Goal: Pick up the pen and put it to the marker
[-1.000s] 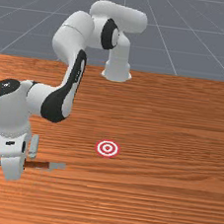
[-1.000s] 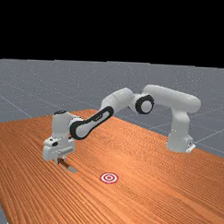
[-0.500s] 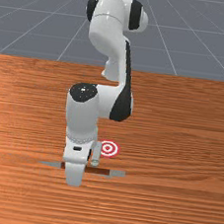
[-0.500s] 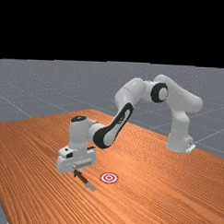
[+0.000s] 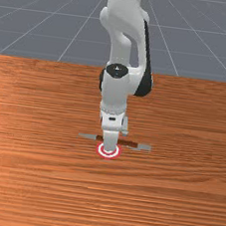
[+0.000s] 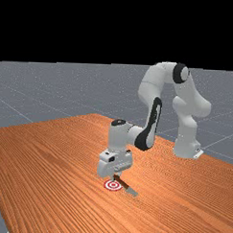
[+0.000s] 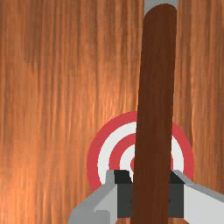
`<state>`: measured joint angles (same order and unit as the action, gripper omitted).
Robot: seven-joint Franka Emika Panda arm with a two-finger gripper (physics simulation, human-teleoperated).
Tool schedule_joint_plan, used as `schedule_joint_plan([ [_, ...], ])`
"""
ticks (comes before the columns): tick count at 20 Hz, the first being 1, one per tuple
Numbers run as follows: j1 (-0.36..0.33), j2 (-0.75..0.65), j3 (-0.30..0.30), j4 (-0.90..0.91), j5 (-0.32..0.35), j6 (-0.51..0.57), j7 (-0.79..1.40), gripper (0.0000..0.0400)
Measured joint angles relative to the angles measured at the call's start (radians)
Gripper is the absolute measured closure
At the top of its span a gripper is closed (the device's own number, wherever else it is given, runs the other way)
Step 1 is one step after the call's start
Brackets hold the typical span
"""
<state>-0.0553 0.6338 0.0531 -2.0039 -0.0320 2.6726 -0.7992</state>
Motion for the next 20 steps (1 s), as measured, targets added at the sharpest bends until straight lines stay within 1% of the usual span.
schedule_joint_plan([
  [1, -0.002, 0.027, 0.003, 0.013, -0.004, 0.023, -0.015, 0.031],
  [2, -0.008, 0.081, 0.01, 0.067, -0.017, -0.008, -0.05, 0.0312],
  [3, -0.004, 0.116, 0.01, 0.136, -0.019, -0.022, -0.051, 0.0179],
  [4, 0.002, 0.153, 0.009, 0.209, -0.021, -0.039, -0.051, 0.0008],
  [5, 0.005, 0.185, 0.009, 0.271, -0.022, -0.059, -0.049, 0.0012],
  [6, 0.007, 0.184, 0.008, 0.265, -0.022, -0.025, -0.046, 0.0108],
  [8, 0.002, 0.165, 0.011, 0.208, -0.029, 0.107, -0.059, 0.0112],
  [9, 0.008, 0.157, 0.005, 0.191, -0.026, 0.141, -0.046, 0.0223],
  [10, 0.008, 0.147, 0.004, 0.178, -0.027, 0.158, -0.046, 0.028],
  [11, 0.007, 0.14, 0.005, 0.18, -0.026, 0.142, -0.047, 0.0306],
  [12, 0.006, 0.132, 0.006, 0.175, -0.026, 0.143, -0.046, 0.0308],
  [13, 0.006, 0.125, 0.007, 0.175, -0.025, 0.129, -0.047, 0.0303],
  [14, -0.01, 0.122, 0.025, 0.183, -0.014, 0.101, -0.061, 0.0308],
  [15, -0.005, 0.117, 0.019, 0.182, -0.017, 0.098, -0.056, 0.0194],
  [16, 0.003, 0.11, 0.01, 0.175, -0.023, 0.106, -0.049, 0.0121],
  [17, -0.001, 0.114, 0.015, 0.188, -0.024, 0.091, -0.059, 0.0074],
  [18, -0.003, 0.118, 0.018, 0.196, -0.025, 0.087, -0.066, 0.0045],
  [19, -0.008, 0.118, 0.021, 0.196, -0.025, 0.087, -0.074, 0.0027],
  [20, -0.003, 0.112, 0.013, 0.184, -0.023, 0.106, -0.056, 0.0016],
])
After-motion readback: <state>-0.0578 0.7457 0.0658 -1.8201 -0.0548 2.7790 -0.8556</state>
